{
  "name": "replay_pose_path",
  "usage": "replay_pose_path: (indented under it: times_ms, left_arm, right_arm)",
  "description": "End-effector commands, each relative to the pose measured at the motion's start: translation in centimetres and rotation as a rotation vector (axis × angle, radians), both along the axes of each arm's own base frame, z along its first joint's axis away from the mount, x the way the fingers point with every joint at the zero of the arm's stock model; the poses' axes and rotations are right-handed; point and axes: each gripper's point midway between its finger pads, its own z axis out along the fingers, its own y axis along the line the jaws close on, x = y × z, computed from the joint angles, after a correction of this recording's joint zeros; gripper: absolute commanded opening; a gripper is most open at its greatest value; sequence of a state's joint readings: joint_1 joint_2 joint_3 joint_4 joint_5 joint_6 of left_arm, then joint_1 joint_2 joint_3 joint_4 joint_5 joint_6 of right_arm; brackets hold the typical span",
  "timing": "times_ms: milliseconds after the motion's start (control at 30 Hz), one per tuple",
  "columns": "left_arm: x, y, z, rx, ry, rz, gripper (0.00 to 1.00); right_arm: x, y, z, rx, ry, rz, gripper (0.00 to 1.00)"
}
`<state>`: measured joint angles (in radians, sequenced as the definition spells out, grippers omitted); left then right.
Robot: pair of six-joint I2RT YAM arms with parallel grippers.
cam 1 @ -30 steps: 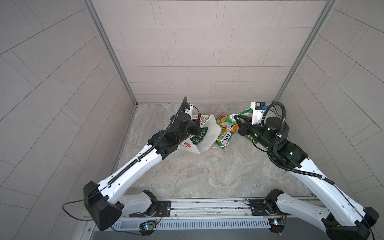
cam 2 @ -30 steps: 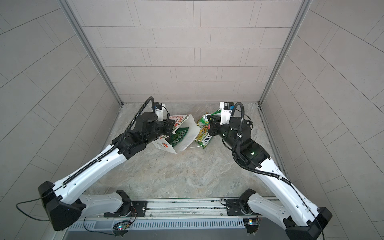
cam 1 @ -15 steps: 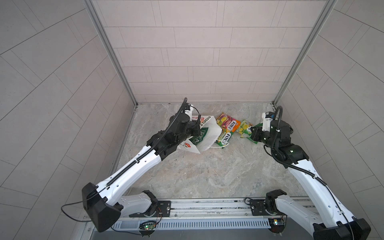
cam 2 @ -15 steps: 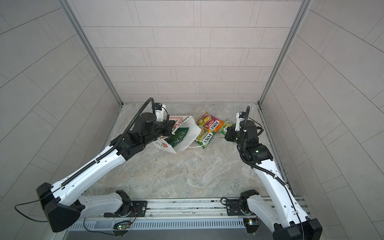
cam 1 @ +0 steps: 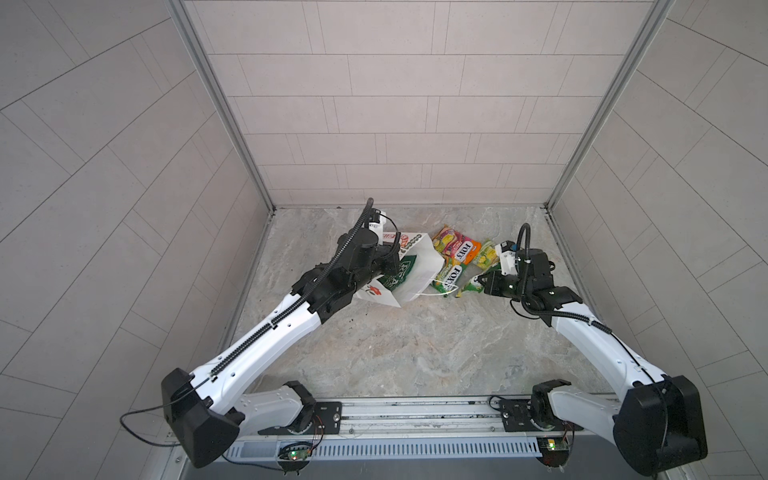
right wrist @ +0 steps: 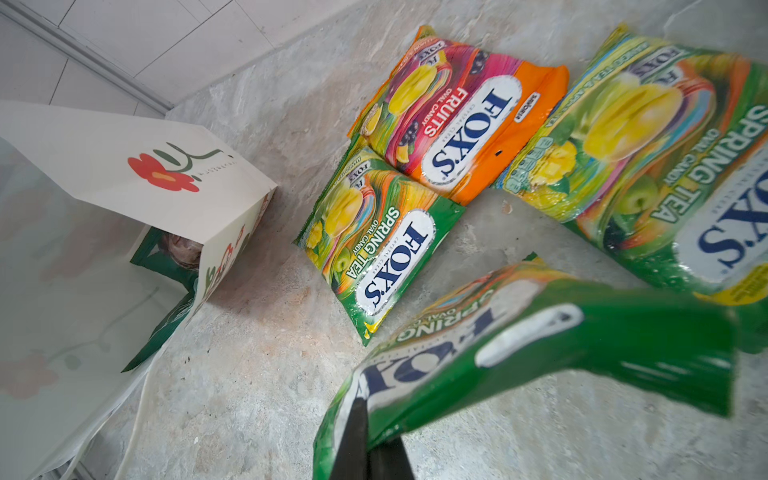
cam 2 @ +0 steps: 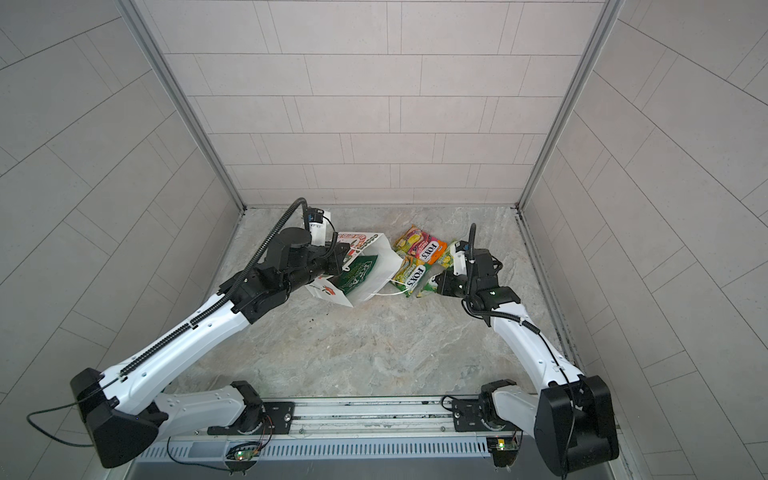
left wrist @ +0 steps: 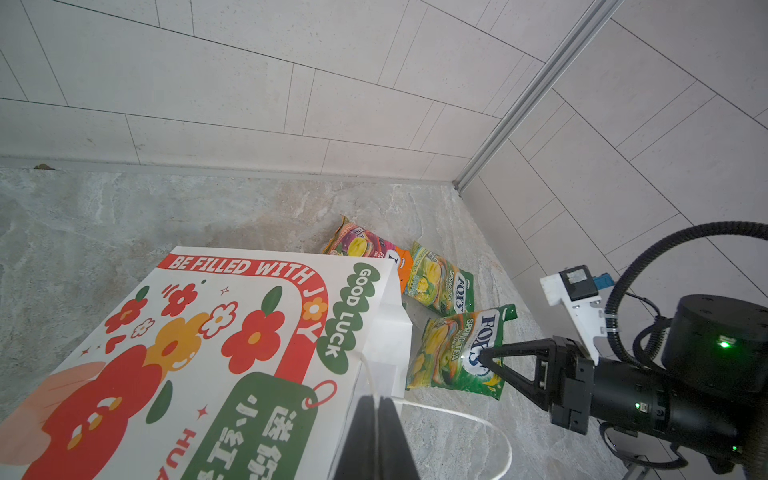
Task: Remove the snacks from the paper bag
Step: 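Lower the green packet beside the other packets and open the right gripper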
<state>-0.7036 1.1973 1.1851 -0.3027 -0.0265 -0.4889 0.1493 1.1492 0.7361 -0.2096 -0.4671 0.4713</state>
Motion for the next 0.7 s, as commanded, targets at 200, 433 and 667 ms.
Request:
replay_pose_path:
  times_ms: [200, 433, 667]
  left_arm:
    - [-0.4, 0.1, 0.9, -0.008, -0.034, -0.007, 0.0]
    - [-0.4, 0.2, 1.1, -0.006, -0.039, -0.007, 0.0]
    - [-0.3, 0.1, 1.2, -0.006, -0.038, -0.011, 0.0]
  right_arm:
    - [1.6, 0.6, -1.3, 0.053, -0.047, 0.08, 0.0]
    - [0.8, -1.1, -4.3, 0.044, 0.034, 0.042, 0.0]
    - [-0.8, -3.3, -6.2, -0.081, 0.123, -0.026, 0.0]
